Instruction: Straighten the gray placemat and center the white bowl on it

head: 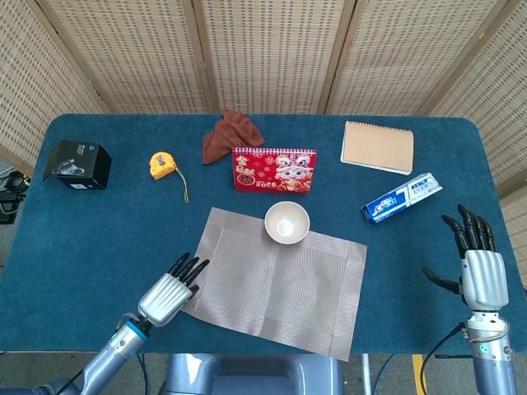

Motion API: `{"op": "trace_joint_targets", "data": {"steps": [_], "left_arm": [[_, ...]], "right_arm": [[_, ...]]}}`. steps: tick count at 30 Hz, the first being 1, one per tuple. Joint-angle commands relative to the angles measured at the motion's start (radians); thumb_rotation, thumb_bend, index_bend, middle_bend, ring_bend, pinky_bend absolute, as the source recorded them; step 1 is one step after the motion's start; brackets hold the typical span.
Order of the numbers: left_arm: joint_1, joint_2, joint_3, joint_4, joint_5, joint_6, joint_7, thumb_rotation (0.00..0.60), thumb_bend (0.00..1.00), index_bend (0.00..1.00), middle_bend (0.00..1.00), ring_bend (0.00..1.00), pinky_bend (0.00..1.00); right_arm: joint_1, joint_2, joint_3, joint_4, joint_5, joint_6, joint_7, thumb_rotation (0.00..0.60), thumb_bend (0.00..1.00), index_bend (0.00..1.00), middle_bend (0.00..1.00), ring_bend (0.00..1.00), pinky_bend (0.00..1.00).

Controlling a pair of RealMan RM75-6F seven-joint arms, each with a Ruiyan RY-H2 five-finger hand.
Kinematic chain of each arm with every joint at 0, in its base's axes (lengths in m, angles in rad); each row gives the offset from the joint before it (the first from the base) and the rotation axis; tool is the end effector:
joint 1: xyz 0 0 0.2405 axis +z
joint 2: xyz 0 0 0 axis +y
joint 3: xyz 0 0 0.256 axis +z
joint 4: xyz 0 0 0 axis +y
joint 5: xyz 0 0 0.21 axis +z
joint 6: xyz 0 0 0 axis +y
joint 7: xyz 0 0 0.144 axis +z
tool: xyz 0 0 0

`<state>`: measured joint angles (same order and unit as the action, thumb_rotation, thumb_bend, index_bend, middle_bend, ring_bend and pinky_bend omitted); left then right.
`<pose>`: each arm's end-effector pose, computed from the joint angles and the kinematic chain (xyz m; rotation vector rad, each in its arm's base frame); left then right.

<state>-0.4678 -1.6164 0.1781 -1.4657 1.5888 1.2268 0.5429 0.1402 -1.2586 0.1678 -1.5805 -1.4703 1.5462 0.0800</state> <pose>-0.1994 0.1991 -0.0493 -2.1474 -0.5394 -0.8429 -0.2850 -0.2189 0.1452 1.2183 -0.9022 1.1872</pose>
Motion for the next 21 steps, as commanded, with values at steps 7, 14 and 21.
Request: {"op": "trace_joint_targets", "data": {"steps": [7, 14, 21], "left_arm": [[0.032, 0.023, 0.056, -0.036, 0.064, 0.009, 0.011, 0.600, 0.45, 0.72, 0.00, 0.00, 0.00], [0.060, 0.046, 0.089, -0.065, 0.102, 0.002, 0.028, 0.600, 0.45, 0.73, 0.00, 0.00, 0.00], [0.074, 0.057, 0.099, -0.075, 0.128, -0.001, 0.023, 0.600, 0.45, 0.73, 0.00, 0.00, 0.00]], "right_arm": [[-0.002, 0.003, -0.001, -0.005, -0.004, 0.002, 0.004, 0.600, 0.17, 0.19, 0.00, 0.00, 0.00], [-0.004, 0.008, -0.003, -0.012, -0.008, 0.005, 0.009, 0.600, 0.17, 0.19, 0.00, 0.00, 0.00], [-0.005, 0.008, -0.004, -0.015, -0.013, 0.008, 0.007, 0.600, 0.17, 0.19, 0.00, 0.00, 0.00]]}}
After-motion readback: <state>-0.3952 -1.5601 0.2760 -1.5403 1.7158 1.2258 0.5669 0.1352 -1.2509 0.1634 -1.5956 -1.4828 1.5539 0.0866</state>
